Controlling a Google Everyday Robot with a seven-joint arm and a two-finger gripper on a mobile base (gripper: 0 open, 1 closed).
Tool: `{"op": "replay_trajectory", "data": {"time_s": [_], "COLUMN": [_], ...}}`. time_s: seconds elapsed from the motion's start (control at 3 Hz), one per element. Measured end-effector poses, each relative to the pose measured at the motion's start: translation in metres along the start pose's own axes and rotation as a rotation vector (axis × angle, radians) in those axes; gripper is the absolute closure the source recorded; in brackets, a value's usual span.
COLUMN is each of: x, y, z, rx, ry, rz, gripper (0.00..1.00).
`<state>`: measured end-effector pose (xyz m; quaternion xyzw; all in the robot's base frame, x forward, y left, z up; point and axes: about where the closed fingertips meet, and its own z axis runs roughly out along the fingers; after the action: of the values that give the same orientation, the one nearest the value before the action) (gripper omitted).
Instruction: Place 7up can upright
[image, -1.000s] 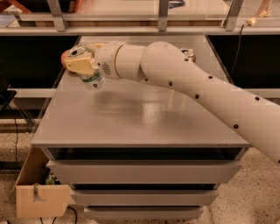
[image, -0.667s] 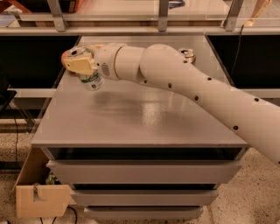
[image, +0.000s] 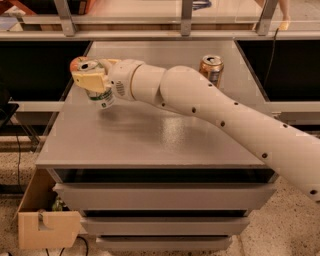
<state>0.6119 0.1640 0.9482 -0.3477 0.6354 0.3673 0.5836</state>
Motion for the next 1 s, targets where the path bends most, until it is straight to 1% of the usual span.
{"op": "replay_trajectory", "data": {"time_s": [0.33,0.67,1.0], "x": [0.0091,0.0146,0.0178], "y": [0.0022,0.0036,0.004], "z": [0.0014,0.0014,-0.0009], "rx": [-0.012,-0.023,-0.03], "ry": [-0.025,-0.043,-0.056], "rz": [0.025,0.042,0.053], "gripper": [1.0,0.82,0.59]}}
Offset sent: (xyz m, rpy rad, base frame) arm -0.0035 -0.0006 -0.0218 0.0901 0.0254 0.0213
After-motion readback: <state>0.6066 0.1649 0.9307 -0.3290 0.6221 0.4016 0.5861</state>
